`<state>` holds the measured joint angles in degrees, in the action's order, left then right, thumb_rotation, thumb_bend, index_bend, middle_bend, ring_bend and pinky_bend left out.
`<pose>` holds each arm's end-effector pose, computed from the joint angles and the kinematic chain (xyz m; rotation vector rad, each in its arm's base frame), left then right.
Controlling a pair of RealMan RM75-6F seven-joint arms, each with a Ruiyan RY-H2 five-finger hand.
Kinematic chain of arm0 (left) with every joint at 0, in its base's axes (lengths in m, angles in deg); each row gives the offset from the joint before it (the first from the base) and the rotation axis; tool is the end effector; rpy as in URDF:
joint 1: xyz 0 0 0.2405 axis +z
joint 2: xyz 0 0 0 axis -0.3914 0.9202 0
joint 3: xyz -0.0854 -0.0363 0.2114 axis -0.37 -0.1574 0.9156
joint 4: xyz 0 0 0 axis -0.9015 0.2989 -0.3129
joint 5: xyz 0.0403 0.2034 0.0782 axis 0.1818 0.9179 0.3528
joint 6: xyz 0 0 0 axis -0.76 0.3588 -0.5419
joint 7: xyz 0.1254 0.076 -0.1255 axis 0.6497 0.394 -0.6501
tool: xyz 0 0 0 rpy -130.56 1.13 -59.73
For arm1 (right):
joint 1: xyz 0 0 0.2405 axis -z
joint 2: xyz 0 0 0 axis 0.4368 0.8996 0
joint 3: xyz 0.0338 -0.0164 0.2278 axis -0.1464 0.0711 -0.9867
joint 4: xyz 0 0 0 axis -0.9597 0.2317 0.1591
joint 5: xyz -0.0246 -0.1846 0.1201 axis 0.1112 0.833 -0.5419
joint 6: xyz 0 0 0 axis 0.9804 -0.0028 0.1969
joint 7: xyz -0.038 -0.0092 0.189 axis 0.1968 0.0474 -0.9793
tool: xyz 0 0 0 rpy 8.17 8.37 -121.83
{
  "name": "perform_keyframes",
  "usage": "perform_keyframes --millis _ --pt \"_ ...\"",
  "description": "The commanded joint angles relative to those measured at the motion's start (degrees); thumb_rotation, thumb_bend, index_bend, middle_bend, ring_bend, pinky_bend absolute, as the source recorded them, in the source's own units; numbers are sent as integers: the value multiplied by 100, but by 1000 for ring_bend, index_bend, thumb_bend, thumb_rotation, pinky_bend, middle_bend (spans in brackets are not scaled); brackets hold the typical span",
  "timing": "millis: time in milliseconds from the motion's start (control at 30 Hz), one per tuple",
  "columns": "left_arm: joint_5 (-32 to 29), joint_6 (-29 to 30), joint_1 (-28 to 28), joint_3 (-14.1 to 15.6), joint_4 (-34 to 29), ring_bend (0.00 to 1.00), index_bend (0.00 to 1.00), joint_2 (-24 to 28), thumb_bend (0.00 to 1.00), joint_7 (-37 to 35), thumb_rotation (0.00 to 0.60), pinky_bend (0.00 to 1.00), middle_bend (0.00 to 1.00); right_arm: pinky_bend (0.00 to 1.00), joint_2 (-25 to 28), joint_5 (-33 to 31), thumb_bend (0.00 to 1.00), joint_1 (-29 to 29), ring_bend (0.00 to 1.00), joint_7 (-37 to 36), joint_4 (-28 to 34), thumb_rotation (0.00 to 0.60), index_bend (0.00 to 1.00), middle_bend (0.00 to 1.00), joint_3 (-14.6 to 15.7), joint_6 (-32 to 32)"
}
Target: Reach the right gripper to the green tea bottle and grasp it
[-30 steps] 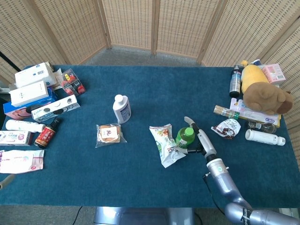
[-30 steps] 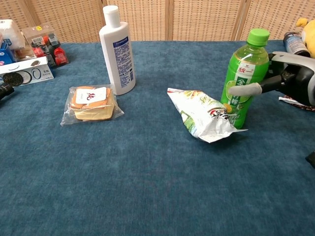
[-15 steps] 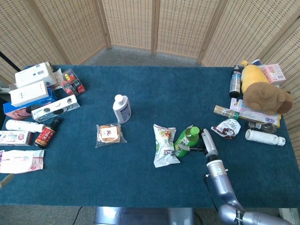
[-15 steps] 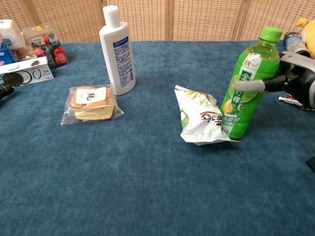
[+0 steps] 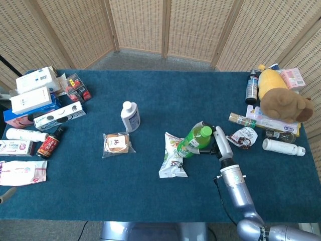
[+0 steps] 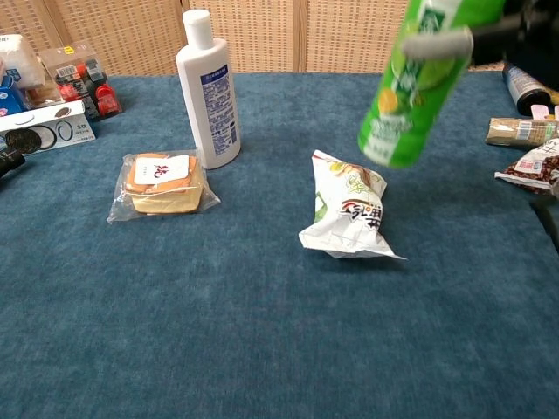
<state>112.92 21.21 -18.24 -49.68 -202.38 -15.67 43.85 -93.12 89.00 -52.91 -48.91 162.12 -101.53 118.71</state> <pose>-0.2171 0.1686 0.2225 -1.3589 -0.8565 -0.9746 -0.0867 -0.3471 0.0429 1.1203 -1.7114 1.6892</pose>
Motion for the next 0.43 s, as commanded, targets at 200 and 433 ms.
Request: perform_keyframes --millis 200,433 --pt "50 10 8 22 1 0 0 15 0 -40 600 0 0 690 331 -477 72 -465 550 996 912 600 599 676 -670 339" --pt "5 -107 -47 26 29 0 0 9 0 -67 600 0 0 690 361 -718 71 -620 551 1321 1121 600 600 676 -755 560"
